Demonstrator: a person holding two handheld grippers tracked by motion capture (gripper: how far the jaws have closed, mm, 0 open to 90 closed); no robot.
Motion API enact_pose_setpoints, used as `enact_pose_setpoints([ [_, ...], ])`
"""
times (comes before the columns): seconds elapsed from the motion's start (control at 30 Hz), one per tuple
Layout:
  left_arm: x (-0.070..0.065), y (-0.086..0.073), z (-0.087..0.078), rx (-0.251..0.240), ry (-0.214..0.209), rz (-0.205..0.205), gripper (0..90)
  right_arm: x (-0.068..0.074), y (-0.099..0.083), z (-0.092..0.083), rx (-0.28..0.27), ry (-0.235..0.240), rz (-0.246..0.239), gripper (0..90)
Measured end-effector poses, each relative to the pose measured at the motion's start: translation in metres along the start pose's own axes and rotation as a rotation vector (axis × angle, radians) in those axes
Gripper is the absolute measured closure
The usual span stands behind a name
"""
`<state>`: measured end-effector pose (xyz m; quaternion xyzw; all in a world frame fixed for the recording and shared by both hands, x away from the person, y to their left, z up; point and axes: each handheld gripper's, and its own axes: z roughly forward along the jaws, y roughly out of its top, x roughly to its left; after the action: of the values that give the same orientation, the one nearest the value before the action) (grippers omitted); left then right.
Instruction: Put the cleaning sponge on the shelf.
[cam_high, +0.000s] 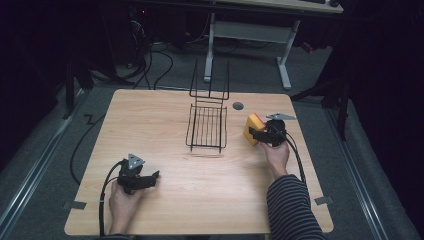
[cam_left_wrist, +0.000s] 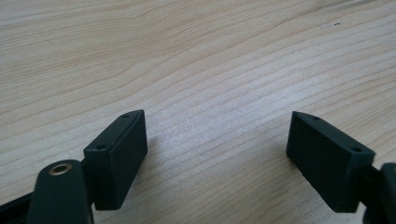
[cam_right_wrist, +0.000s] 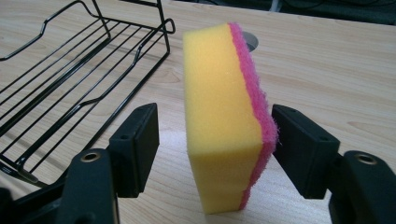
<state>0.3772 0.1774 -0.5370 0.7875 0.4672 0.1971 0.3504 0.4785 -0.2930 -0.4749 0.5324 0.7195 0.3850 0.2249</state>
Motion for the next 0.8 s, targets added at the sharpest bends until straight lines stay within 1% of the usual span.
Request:
enact_pose_setpoints([
  [0.07,0.000,0.000,0.000,0.000,0.000,0.000,21.0,-0.001,0.000,0.001,-0.001,0.001,-0.007,36.9],
  [0.3,0.000,0.000,0.000,0.000,0.000,0.000,21.0,-0.001,-0.003,0.007,0.014,0.004,0.002,43.3],
  [0.4,0.000,0.000,0.000,0.000,0.000,0.000,21.0,-0.001,-0.005,0.009,0.021,-0.003,0.001,46.8],
  [0.57,0.000,0.000,0.000,0.000,0.000,0.000,21.0,0.001,-0.006,0.012,0.021,-0.016,-0.021,53.7],
  [0.67,0.000,0.000,0.000,0.000,0.000,0.000,21.0,0.001,-0.006,0.011,0.020,-0.015,-0.017,58.0],
  [0.8,0.000,0.000,0.000,-0.001,-0.001,-0.003,21.1,0.001,-0.006,0.011,0.018,-0.019,-0.026,60.0],
])
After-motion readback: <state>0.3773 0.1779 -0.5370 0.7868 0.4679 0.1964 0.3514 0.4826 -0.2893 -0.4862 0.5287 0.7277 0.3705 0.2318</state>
